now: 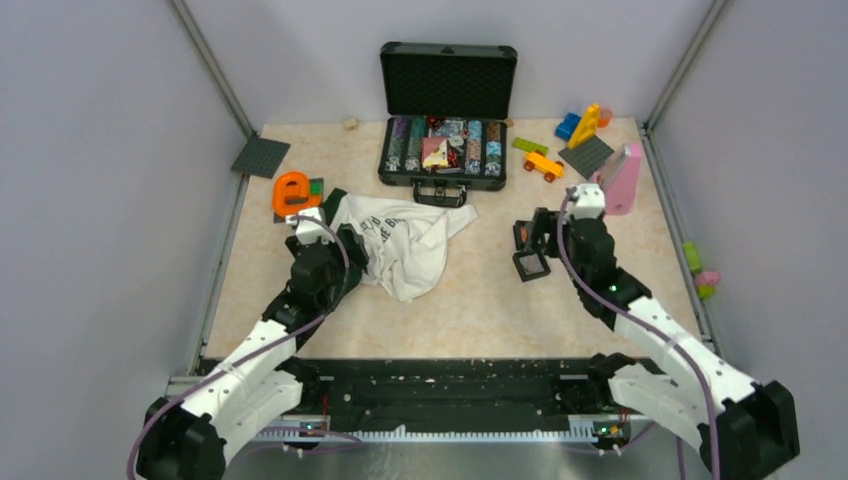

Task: Remove the brooch from the garment
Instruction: Reset both arms

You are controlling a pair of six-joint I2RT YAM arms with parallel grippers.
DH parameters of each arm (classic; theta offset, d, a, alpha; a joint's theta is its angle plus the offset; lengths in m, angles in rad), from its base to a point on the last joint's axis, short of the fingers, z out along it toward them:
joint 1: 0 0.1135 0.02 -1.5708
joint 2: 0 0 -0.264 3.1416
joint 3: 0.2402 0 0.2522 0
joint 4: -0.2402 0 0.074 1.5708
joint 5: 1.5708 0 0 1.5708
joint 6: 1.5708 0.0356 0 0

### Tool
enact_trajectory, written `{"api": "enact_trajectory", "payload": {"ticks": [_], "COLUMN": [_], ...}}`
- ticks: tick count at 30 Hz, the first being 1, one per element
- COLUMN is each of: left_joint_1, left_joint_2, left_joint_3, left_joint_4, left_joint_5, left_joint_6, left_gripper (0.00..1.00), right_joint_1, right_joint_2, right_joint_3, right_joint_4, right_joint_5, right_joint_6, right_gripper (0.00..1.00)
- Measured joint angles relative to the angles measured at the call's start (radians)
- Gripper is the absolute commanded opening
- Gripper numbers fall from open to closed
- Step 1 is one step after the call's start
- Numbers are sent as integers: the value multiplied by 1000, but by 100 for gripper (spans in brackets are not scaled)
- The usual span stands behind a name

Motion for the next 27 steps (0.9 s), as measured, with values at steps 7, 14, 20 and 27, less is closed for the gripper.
{"api": "enact_trajectory", "payload": {"ticks": [7, 14, 20, 27], "left_joint_1": [202, 391, 410, 420], "left_joint_2": [25, 209, 413, 665], "left_joint_3": [-172, -281, -272, -227], "left_joint_4": [341, 616, 856, 1054], "left_joint_5": [-129, -22, 81, 118], "left_joint_6": [167, 308, 357, 380], "left_gripper": [98, 92, 90, 79], "right_joint_1": [-249, -360, -377, -413], "right_joint_2": [-167, 1, 209, 364], "right_joint_3": [-341, -535, -550, -554], "right_joint_4": [384, 731, 934, 1224], "right_joint_5": [117, 49, 24, 21], "right_joint_6": [-25, -71, -136, -201], "right_gripper": [87, 85, 82, 85]}}
